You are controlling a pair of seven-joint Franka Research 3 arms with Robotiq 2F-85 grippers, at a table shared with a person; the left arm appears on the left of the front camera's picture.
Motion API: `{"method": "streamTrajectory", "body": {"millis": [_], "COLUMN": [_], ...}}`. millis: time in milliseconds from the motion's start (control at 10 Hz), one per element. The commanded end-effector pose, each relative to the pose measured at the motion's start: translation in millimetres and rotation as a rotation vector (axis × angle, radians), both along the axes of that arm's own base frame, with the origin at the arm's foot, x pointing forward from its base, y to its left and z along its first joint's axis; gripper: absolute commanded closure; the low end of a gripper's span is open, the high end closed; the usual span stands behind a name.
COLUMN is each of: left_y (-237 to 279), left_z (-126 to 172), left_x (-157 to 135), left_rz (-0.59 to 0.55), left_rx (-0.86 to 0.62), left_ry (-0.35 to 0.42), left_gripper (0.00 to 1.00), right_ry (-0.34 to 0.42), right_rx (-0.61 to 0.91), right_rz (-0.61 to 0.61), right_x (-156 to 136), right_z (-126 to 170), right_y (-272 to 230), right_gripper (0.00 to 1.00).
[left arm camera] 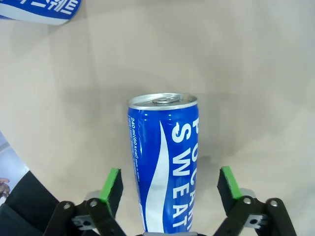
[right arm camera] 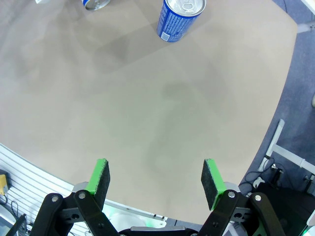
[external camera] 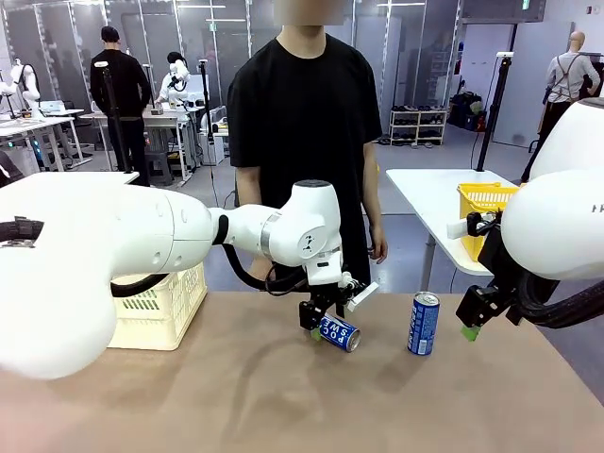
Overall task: Place the drinks into the Shopping basket.
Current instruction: Pick up one drink and place it into the Shopping basket.
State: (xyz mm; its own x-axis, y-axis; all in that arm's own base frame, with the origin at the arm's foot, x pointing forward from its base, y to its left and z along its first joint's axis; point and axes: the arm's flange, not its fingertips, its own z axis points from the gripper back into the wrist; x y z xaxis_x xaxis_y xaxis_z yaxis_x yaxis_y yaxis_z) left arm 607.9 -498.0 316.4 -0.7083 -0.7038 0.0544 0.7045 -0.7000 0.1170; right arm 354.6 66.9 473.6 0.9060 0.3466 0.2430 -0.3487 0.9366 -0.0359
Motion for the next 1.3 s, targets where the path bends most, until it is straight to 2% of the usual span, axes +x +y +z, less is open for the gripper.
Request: {"method": "streamTrajectory", "body": {"millis": [0,200,300,400,500,600,700,800,900,1000,1200], "left_y": [-12,-14,-15,-15,-15,-16,-14,-14,-15,-16,-16], "left_z": [4,1,-2,-3,-4,-3,-3,-3,1,11,44], "left_x": [13,13,14,15,15,13,13,12,6,-2,-22], "left_rz": [0.012,-0.002,0.001,0.003,0.004,0.000,0.004,0.005,-0.003,-0.022,-0.112], "left_rx": [0.040,0.049,0.058,0.059,0.056,0.063,0.056,0.049,0.032,-0.013,-0.012], "left_ry": [-0.001,0.001,0.007,0.003,0.007,0.011,0.017,0.021,0.035,0.059,0.044], "left_gripper": [0.16,0.32,0.23,0.48,0.38,0.64,0.50,0.79,0.66,0.66,0.66], "right_ry": [0.004,0.004,0.004,0.004,0.004,0.004,0.004,0.004,0.004,0.004,0.004], "right_rx": [0.004,0.004,0.004,0.004,0.004,0.004,0.004,0.004,0.004,0.004,0.004], "right_rz": [0.006,0.006,0.006,0.006,0.006,0.006,0.006,0.006,0.006,0.006,0.006], "right_x": [0,0,0,0,0,0,0,0,0,0,0], "right_z": [0,0,0,0,0,0,0,0,0,0,0], "right_y": [-1,-1,-1,-1,-1,-1,-1,-1,-1,-1,-1], "right_gripper": [0.07,0.07,0.07,0.07,0.07,0.07,0.07,0.07,0.07,0.07,0.07]}}
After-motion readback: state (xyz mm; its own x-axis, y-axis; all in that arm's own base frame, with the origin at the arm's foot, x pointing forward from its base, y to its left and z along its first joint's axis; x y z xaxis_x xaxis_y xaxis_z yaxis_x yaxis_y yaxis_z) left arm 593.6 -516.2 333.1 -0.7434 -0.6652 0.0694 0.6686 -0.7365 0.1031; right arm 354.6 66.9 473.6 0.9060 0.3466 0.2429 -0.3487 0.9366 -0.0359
